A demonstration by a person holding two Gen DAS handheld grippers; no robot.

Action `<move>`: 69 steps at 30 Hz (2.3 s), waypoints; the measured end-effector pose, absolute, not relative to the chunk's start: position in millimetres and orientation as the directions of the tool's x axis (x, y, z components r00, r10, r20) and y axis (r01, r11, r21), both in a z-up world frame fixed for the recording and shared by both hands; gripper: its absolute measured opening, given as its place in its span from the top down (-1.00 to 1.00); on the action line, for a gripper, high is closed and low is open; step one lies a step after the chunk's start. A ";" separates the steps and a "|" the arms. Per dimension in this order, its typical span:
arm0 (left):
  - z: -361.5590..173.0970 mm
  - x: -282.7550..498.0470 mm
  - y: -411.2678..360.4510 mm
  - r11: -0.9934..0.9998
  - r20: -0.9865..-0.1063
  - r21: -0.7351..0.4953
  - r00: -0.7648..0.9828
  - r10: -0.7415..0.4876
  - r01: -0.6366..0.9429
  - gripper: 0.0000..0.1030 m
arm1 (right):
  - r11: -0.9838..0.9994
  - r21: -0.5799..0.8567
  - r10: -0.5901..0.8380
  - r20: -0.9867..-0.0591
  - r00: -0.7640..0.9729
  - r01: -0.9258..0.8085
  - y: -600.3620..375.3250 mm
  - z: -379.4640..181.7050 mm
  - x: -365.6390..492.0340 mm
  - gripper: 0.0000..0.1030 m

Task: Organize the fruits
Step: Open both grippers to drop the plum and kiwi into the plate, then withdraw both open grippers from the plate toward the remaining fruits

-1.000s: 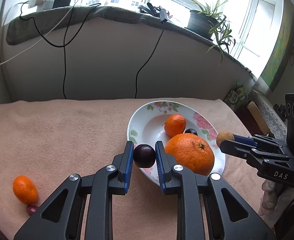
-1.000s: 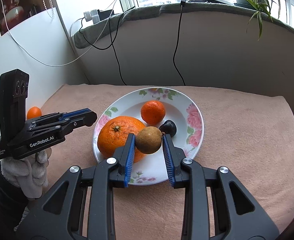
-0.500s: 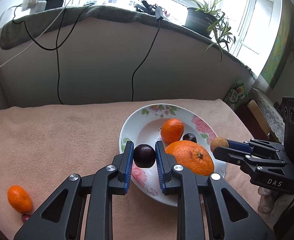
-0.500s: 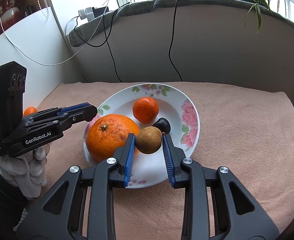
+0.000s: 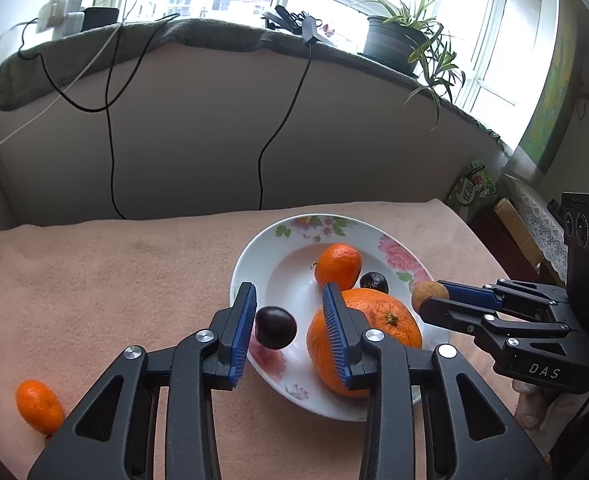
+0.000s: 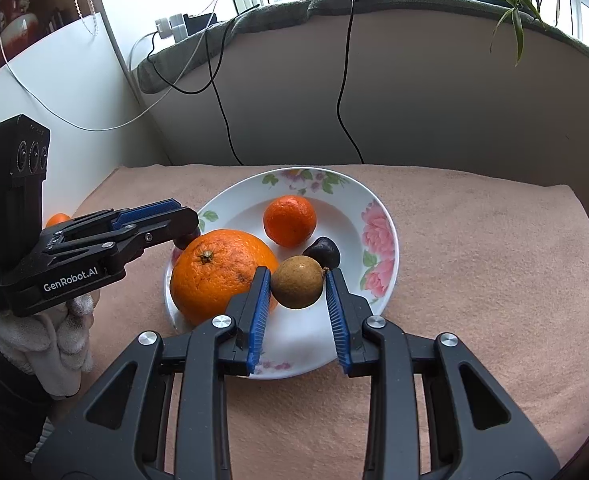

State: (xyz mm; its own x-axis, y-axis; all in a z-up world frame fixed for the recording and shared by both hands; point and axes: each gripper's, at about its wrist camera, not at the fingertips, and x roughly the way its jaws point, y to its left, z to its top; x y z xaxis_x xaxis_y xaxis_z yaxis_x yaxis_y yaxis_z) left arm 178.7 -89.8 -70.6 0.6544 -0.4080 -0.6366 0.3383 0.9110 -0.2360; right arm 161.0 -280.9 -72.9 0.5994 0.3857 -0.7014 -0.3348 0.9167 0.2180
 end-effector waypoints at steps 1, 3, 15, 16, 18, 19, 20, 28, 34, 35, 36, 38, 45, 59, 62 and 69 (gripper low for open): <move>-70.0 178.5 -89.8 0.911 -0.636 -0.235 0.656 -0.407 0.338 0.33 | 0.917 0.218 0.385 -0.701 0.601 -0.334 -281.0 -72.6 161.0 0.31; -68.6 178.2 -89.4 0.913 -0.634 -0.231 0.660 -0.403 0.336 0.24 | 0.918 0.214 0.383 -0.696 0.607 -0.334 -281.0 -71.0 160.6 -0.02; -61.1 176.0 -85.5 0.933 -0.633 -0.208 0.687 -0.357 0.293 -0.56 | 0.925 0.155 0.356 -0.669 0.652 -0.345 -271.5 -58.2 153.6 -0.81; -60.7 176.1 -84.5 0.934 -0.634 -0.209 0.687 -0.355 0.290 -0.56 | 0.925 0.155 0.357 -0.668 0.653 -0.347 -270.9 -57.9 153.5 -0.81; -59.8 175.5 -83.3 0.936 -0.634 -0.207 0.689 -0.351 0.286 -0.56 | 0.924 0.159 0.360 -0.666 0.653 -0.348 -270.3 -57.5 154.0 -0.81; -59.2 175.3 -83.0 0.937 -0.634 -0.205 0.691 -0.347 0.283 -0.56 | 0.924 0.160 0.361 -0.664 0.654 -0.347 -270.0 -56.7 153.8 -0.82; -58.6 174.8 -82.3 0.938 -0.633 -0.203 0.693 -0.345 0.281 -0.56 | 0.924 0.160 0.361 -0.664 0.655 -0.347 -269.7 -56.2 153.6 -0.82; -51.5 168.3 -72.2 0.942 -0.620 -0.200 0.711 -0.333 0.268 -0.56 | 0.923 0.147 0.359 -0.657 0.663 -0.354 -260.7 -48.8 152.4 -0.84; -44.4 161.4 -60.4 0.948 -0.608 -0.188 0.728 -0.317 0.255 -0.56 | 0.920 0.134 0.361 -0.654 0.664 -0.368 -249.0 -43.2 151.5 -0.85; -43.2 159.8 -58.4 0.949 -0.606 -0.187 0.731 -0.314 0.253 -0.56 | 0.920 0.131 0.361 -0.654 0.665 -0.370 -246.7 -42.0 151.2 -0.85; -41.9 158.0 -56.1 0.950 -0.603 -0.185 0.734 -0.312 0.251 -0.56 | 0.919 0.128 0.362 -0.653 0.666 -0.373 -244.4 -40.8 151.4 -0.85; -39.4 154.5 -51.0 0.952 -0.598 -0.184 0.740 -0.307 0.246 -0.56 | 0.915 0.128 0.369 -0.651 0.664 -0.383 -238.8 -38.0 150.4 -0.85; -30.7 140.5 -26.1 0.959 -0.579 -0.188 0.764 -0.284 0.214 -0.56 | 0.895 0.141 0.409 -0.641 0.649 -0.424 -217.0 -29.8 146.2 -0.85; -31.3 107.8 68.2 0.985 -0.579 -0.167 0.804 -0.135 0.045 -0.56 | 0.818 0.166 0.510 -0.653 0.560 -0.551 -144.2 -35.9 141.0 -0.85; -38.6 102.6 89.5 0.986 -0.594 -0.169 0.799 -0.099 -0.003 -0.56 | 0.798 0.166 0.527 -0.658 0.538 -0.579 -127.6 -40.0 141.2 -0.85; -62.4 87.0 131.8 0.978 -0.634 -0.191 0.771 -0.054 -0.088 -0.56 | 0.766 0.179 0.551 -0.678 0.487 -0.618 -94.2 -54.1 147.2 -0.85</move>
State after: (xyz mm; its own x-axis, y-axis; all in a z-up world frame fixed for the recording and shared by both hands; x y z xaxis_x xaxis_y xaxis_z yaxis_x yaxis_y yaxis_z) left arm 87.0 131.8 -62.4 0.7713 -0.0544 -0.6341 -0.0878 0.9777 -0.1907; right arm 147.2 -94.2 -54.1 0.4868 0.5512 -0.6777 -0.6175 0.7658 0.1793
